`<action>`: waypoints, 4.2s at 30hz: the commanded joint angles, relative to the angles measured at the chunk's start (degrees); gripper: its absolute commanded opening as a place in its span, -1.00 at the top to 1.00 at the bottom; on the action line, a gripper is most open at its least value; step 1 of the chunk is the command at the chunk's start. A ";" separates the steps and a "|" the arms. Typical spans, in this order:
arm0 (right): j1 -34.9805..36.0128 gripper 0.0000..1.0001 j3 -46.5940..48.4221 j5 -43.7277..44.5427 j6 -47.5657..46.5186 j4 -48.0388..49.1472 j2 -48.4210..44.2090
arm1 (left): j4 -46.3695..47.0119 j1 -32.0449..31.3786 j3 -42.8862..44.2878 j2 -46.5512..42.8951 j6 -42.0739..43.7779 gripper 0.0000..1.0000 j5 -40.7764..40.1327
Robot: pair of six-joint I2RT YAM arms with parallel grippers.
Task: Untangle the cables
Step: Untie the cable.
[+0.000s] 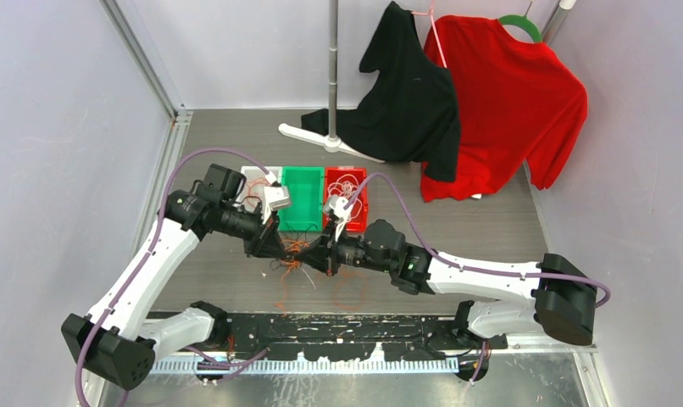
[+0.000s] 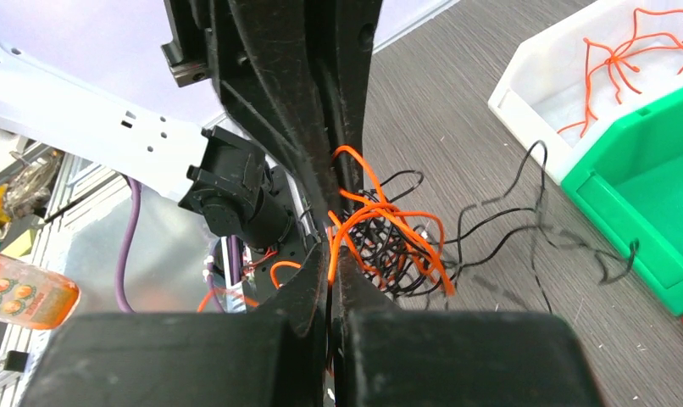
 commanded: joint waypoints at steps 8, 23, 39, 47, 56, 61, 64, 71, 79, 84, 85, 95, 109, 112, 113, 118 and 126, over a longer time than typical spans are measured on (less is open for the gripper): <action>-0.56 0.98 -5.32 12.42 -0.27 -4.41 -10.40 | 1.40 -0.20 4.64 -3.85 2.27 1.00 -21.10; -0.76 0.90 -8.93 21.78 0.93 -19.62 -21.28 | -3.06 -0.15 11.73 -6.60 8.79 1.00 -34.88; -1.47 -0.07 -9.52 17.63 3.90 -17.65 -24.26 | -12.84 -0.02 17.73 -8.34 8.94 1.00 -15.10; -1.47 -0.19 -6.32 13.31 1.94 -17.54 -17.51 | -9.28 -0.06 16.52 -8.50 5.38 1.00 -17.63; -1.38 -0.31 -9.10 13.83 -1.23 -11.32 -5.90 | -12.36 -0.06 19.54 -9.30 9.27 1.00 -21.26; -1.29 -0.32 -7.70 12.49 -2.97 -7.25 -5.33 | -13.35 -0.06 20.09 -9.50 10.15 1.00 -21.29; -1.29 -0.33 -6.25 12.01 -5.43 -6.40 -7.48 | -13.73 -0.04 19.12 -10.08 11.41 1.00 -20.17; -1.27 -0.33 4.71 1.99 -7.03 -6.30 -5.04 | -12.30 -0.09 15.47 -10.46 11.02 1.00 -17.66; -0.29 -0.32 14.18 -4.61 -7.04 -2.40 6.63 | -11.19 -0.02 15.98 -9.56 6.19 1.00 -14.28; 0.11 -0.08 17.87 -6.30 -5.94 -0.59 11.60 | -12.00 -0.02 16.64 -9.39 6.22 1.00 -13.21; 0.11 0.10 18.42 -6.10 -5.68 -0.79 12.15 | -12.14 -0.04 16.83 -9.42 6.36 1.00 -12.82; -0.10 0.98 13.31 -2.10 -3.50 2.68 5.40 | -9.90 0.02 16.74 -9.28 2.85 -0.30 -18.89; -0.19 0.98 2.06 1.03 0.62 6.73 -7.37 | -3.15 0.33 12.90 -11.32 -11.01 -0.03 -6.62; -0.20 0.98 3.00 -0.31 1.52 7.31 -6.22 | -0.17 0.88 11.16 -11.09 -16.08 -0.02 -1.79; -0.18 0.98 3.14 -0.48 1.88 7.86 -5.91 | 0.95 0.98 10.84 -11.04 -17.51 -0.04 -0.64; -0.22 0.98 3.19 -0.76 3.05 9.98 -5.13 | 4.84 1.19 10.62 -11.11 -21.51 0.13 -0.68; -0.23 0.97 2.33 3.03 3.96 10.71 -5.73 | 4.14 1.21 10.56 -11.70 -18.14 0.99 -7.27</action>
